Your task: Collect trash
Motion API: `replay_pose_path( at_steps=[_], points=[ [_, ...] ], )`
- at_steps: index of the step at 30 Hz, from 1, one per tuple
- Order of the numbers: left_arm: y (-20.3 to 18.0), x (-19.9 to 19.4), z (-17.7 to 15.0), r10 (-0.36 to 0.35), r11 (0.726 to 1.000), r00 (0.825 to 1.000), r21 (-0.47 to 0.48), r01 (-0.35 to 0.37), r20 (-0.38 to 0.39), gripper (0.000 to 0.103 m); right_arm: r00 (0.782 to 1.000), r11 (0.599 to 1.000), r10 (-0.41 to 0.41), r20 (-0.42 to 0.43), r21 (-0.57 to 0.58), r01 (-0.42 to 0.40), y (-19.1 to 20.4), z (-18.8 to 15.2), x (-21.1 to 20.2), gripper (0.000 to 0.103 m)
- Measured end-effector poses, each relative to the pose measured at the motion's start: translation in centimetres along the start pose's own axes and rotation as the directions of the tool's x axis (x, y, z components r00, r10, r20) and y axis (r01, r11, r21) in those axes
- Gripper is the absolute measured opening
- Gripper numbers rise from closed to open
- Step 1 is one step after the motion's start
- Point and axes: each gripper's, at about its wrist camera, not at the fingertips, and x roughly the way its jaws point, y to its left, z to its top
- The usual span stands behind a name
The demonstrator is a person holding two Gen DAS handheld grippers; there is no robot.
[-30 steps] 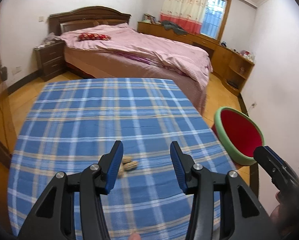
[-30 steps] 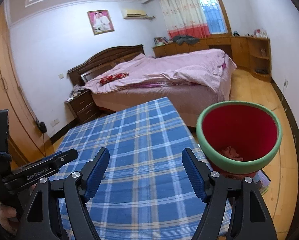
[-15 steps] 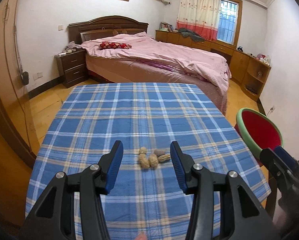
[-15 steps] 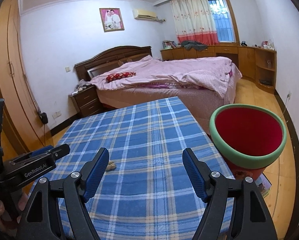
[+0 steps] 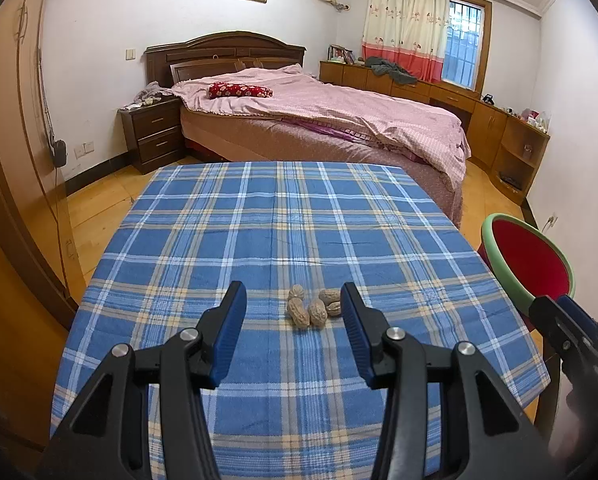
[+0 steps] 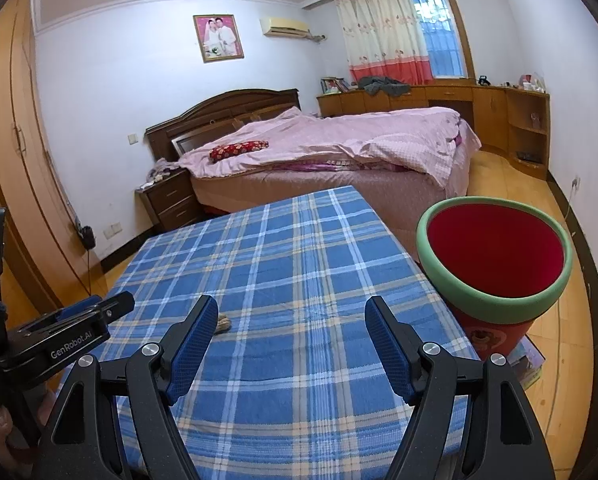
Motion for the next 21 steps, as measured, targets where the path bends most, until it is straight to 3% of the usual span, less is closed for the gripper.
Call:
replay_pose_path(
  at_steps=[21],
  points=[
    [0.0, -0.01, -0.07, 0.0, 1.0, 1.0, -0.002, 0.0, -0.001, 0.049, 1.0, 1.0, 0.001, -0.006, 0.004, -0.001, -0.08, 0.0, 0.03, 0.077]
  ],
)
